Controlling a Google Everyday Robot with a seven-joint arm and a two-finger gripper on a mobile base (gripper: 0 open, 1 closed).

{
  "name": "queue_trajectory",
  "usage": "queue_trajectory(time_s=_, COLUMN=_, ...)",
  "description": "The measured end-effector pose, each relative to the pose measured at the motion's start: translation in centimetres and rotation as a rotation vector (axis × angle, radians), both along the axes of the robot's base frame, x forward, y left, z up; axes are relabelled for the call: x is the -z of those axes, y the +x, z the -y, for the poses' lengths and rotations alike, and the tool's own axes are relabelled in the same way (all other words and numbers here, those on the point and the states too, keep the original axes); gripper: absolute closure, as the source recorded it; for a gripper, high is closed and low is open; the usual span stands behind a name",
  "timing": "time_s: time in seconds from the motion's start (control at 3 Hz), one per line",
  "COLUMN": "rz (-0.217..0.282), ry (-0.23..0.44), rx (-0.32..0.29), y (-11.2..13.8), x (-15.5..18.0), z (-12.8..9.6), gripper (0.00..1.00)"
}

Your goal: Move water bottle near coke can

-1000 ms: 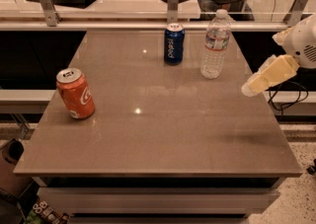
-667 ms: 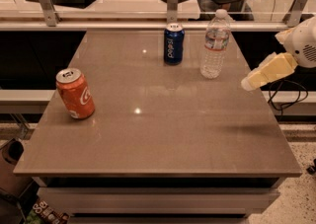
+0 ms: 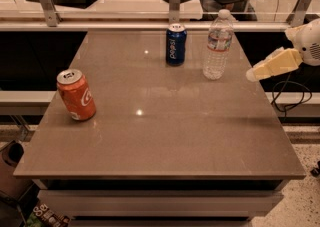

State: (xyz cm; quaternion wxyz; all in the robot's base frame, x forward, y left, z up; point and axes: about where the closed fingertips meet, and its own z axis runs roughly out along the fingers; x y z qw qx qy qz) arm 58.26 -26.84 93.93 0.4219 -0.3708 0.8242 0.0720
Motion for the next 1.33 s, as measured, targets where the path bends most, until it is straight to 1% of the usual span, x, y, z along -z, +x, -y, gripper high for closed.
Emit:
queue_trajectory(time_s=0.33, rz=0.049, ry=0.053, rx=0.009, y=1.3, x=-0.6, z=-0.2, gripper=0.0)
queue_trajectory(time_s=0.67, rz=0.098, ry=0.117, rx=-0.012, y=2.7, x=-1.3, z=-1.8, gripper=0.0)
queue_trajectory(time_s=1.0, rz=0.126, ry=0.197, rx=-0.054, y=4.6, x=-1.5, z=-5.0, gripper=0.0)
queue_trajectory(time_s=1.33, rz=0.139, ry=0.283, rx=-0.083, y=6.2, x=-1.0, z=-7.9, gripper=0.0)
